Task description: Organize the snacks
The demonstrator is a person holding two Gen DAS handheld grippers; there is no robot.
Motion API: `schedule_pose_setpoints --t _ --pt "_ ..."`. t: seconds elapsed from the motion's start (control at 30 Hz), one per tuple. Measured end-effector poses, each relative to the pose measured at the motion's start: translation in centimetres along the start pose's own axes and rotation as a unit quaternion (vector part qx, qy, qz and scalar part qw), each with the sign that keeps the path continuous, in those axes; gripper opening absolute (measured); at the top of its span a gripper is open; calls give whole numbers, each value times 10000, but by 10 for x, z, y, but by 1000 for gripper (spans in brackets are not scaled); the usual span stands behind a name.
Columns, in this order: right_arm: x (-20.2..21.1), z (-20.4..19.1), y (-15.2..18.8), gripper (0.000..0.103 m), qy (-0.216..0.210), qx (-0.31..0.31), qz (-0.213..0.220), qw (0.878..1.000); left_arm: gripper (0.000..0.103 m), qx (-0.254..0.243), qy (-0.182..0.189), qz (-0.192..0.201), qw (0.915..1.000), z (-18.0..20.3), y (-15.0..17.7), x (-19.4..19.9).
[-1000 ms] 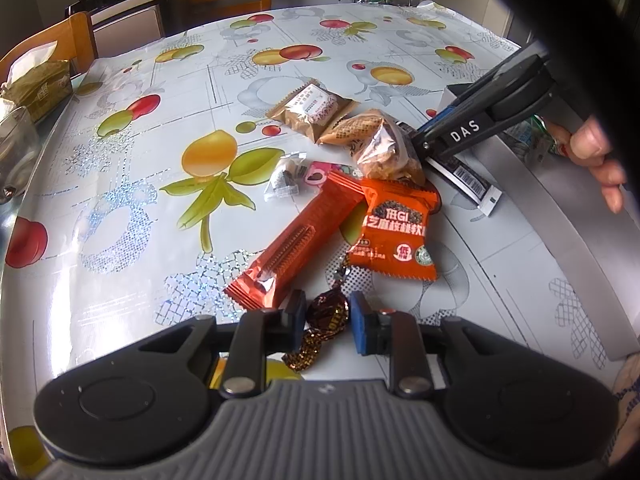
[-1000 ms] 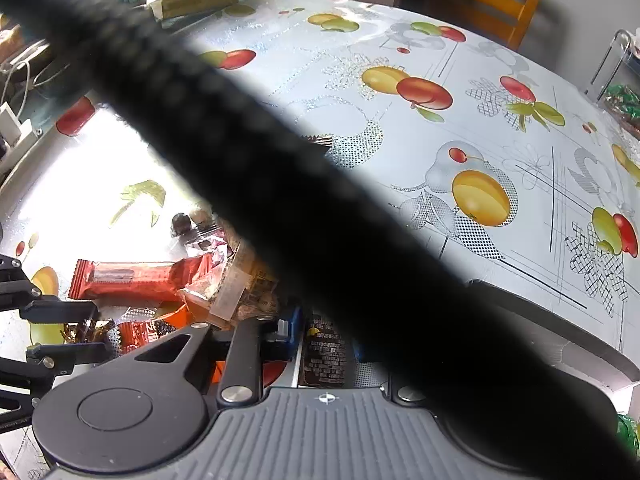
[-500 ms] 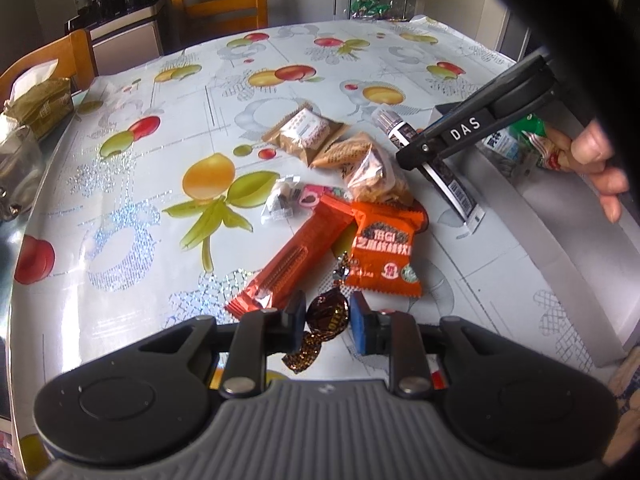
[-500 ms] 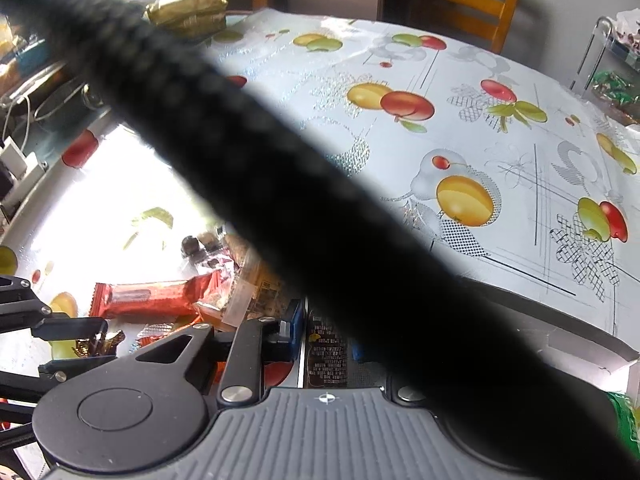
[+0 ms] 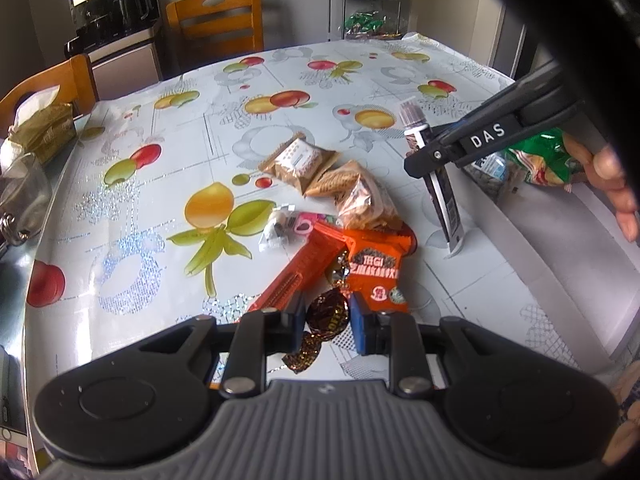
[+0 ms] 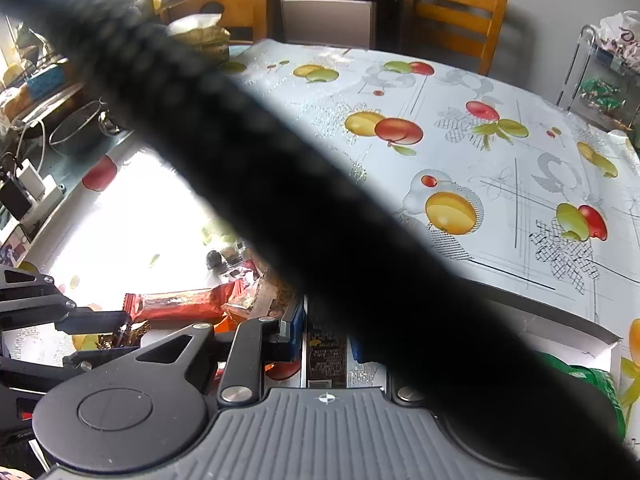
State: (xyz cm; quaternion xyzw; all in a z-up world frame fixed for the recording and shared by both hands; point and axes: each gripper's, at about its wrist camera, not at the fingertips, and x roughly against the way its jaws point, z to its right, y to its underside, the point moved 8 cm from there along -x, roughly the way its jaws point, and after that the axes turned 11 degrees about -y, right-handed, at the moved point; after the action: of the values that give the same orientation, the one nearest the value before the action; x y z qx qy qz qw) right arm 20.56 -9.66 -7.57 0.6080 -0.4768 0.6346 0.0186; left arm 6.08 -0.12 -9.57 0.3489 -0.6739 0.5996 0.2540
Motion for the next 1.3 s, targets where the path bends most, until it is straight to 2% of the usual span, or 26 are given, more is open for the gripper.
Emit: schedule_pose_setpoints --t 0.6,1.3 --pt "40 -10 2 25 66 -68 420 9991 21 -86 59 202 9997 7 -8 18" --pt "92 -9 4 25 204 -278 880 9955 21 -341 380 486 9975 35 -37 27"
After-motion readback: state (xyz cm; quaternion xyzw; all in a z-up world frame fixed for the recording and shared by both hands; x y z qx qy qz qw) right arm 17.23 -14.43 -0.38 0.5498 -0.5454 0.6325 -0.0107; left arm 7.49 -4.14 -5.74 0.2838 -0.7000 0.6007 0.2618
